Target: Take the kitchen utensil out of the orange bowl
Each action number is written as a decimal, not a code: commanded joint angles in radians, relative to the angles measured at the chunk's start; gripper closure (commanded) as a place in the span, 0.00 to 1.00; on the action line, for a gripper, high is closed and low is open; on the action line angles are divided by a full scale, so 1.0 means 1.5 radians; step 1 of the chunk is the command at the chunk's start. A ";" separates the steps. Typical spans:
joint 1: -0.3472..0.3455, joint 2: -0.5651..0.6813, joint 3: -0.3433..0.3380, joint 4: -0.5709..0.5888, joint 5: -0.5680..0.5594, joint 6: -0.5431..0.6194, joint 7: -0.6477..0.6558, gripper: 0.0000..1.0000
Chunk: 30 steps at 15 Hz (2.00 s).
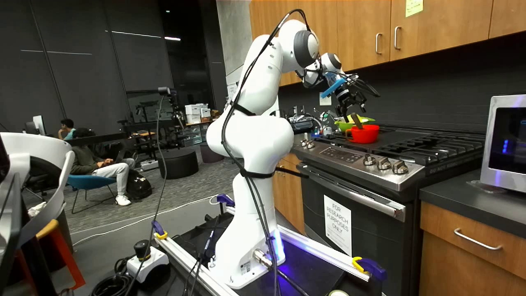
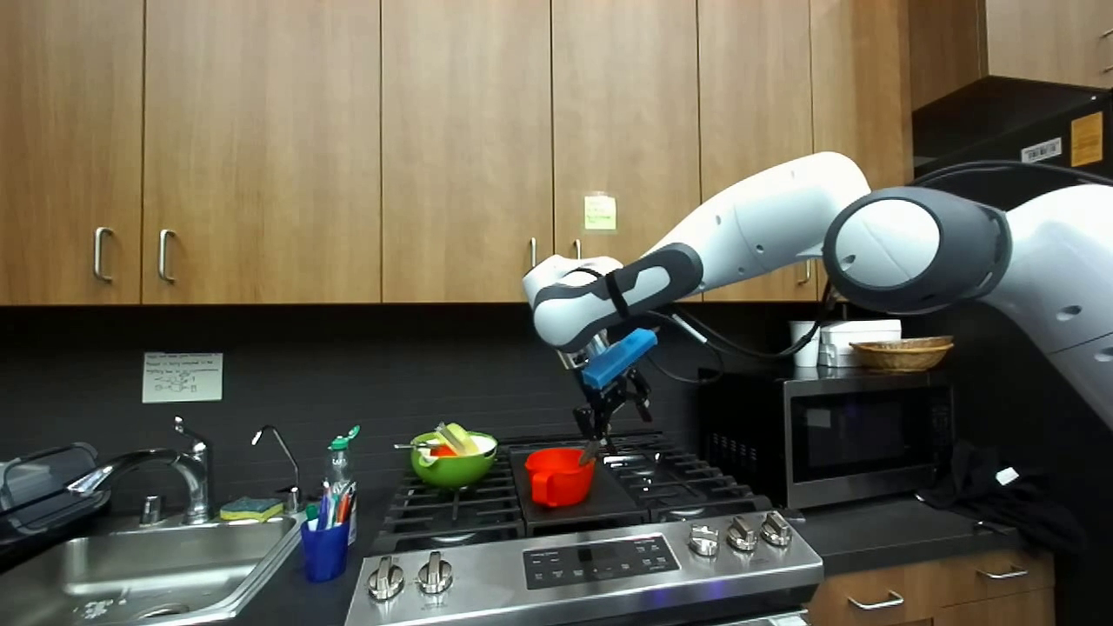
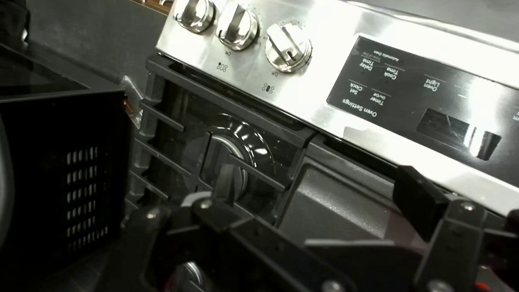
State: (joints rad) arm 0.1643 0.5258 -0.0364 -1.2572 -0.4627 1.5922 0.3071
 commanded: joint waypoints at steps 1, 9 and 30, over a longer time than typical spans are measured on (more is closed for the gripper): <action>0.002 0.003 -0.007 0.009 0.006 0.001 0.009 0.00; 0.001 0.045 -0.011 0.037 0.015 0.042 0.015 0.00; 0.000 0.073 -0.026 0.044 0.011 0.090 -0.019 0.00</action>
State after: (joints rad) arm 0.1635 0.6283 -0.0673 -1.2136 -0.4495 1.7265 0.3054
